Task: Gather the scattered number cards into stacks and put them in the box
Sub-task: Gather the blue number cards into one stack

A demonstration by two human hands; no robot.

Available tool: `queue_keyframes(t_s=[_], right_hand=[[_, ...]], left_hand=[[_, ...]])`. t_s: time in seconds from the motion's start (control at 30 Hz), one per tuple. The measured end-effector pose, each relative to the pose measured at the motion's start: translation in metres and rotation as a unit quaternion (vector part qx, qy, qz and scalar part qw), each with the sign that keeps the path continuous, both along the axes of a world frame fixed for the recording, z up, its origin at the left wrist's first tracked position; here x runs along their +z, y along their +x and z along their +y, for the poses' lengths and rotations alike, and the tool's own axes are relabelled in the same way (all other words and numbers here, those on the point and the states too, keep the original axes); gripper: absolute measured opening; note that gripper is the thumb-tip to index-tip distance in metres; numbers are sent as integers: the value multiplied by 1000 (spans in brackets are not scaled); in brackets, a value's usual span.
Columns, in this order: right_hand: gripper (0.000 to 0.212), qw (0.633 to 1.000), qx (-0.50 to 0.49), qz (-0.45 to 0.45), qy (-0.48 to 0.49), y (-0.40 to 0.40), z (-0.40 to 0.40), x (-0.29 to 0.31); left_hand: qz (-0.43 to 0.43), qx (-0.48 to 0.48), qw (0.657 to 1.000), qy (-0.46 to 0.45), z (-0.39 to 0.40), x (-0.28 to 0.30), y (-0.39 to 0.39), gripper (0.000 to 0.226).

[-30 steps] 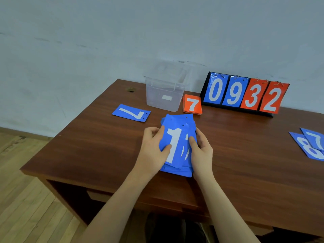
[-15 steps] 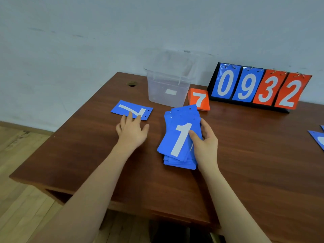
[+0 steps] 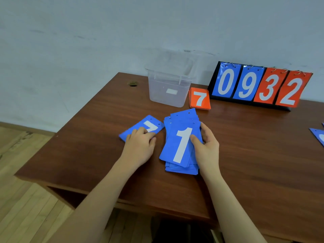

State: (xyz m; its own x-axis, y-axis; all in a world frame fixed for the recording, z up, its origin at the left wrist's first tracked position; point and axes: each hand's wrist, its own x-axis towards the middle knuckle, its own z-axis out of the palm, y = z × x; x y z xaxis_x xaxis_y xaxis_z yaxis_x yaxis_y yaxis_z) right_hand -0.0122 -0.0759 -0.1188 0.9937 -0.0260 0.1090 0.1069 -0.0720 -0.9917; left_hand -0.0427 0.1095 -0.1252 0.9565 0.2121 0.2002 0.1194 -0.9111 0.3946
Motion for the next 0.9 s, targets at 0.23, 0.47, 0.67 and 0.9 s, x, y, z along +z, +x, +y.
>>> queue_keyframes(t_s=[0.23,0.47,0.67,0.9], right_hand=[[47,1000,-1,1,-6,-19,-12,3],[46,1000,3,8,-17,-22,-8,5],[45,1000,4,2,-21,-26,-7,5],[46,1000,5,-1,-30,-23,-6,6]], left_hand=[[40,96,994,38,-15,4,-24,56],[179,89,980,12,-5,-6,-25,74],[53,30,997,-52,10,0,-26,35],[60,72,995,-26,12,0,-23,60]])
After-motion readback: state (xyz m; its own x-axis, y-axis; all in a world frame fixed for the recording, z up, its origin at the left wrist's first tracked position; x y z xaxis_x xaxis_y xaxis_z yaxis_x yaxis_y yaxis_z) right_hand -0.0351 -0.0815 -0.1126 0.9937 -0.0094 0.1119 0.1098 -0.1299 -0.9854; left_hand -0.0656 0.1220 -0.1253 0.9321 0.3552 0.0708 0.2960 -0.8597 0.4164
